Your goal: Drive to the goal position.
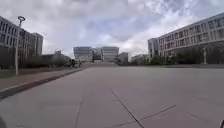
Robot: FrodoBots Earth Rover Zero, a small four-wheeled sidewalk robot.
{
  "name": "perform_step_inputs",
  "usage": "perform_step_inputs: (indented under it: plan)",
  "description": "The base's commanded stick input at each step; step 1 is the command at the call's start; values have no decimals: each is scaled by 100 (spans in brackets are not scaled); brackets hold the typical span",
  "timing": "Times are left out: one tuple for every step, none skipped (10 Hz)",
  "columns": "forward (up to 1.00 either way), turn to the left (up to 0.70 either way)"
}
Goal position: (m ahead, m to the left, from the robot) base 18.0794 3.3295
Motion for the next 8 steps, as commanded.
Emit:
perform_step_inputs:
  plan:
    - [70, 0]
    - [70, 0]
    - [70, 0]
    - [70, 0]
    - [70, 0]
    - [70, 0]
    - [70, 0]
    - [70, 0]
